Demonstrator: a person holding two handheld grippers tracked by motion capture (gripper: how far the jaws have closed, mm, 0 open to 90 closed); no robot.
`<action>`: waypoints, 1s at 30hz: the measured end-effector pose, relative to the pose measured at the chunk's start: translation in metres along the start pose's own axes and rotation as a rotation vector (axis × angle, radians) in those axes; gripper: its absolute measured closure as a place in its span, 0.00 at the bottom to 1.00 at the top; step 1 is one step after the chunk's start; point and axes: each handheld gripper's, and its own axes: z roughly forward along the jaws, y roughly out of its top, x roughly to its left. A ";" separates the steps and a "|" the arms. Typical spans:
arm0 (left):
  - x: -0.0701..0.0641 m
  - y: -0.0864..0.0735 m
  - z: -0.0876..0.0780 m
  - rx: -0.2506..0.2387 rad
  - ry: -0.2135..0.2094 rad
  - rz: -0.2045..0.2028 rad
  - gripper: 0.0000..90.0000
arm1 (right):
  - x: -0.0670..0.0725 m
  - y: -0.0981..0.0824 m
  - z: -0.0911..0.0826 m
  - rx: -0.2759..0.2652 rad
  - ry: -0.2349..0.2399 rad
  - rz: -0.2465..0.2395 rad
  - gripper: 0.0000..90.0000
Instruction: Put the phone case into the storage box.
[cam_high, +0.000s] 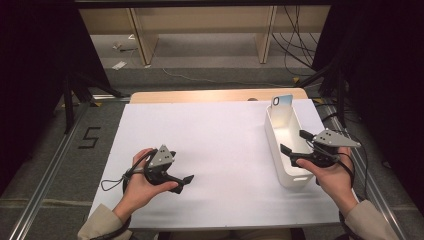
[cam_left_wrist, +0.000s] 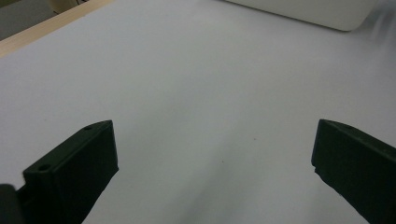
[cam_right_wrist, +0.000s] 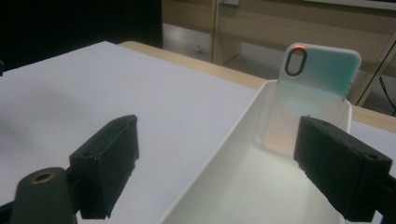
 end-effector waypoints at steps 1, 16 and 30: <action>0.000 0.000 0.000 0.000 0.000 0.000 0.00 | 0.000 0.000 -0.001 0.002 0.001 0.003 0.17; 0.000 0.000 -0.001 0.000 0.003 0.001 0.00 | 0.000 -0.005 -0.008 -0.002 -0.003 0.003 0.17; 0.000 0.000 -0.001 -0.002 0.003 0.001 0.00 | 0.000 -0.008 -0.013 -0.007 -0.001 -0.002 0.17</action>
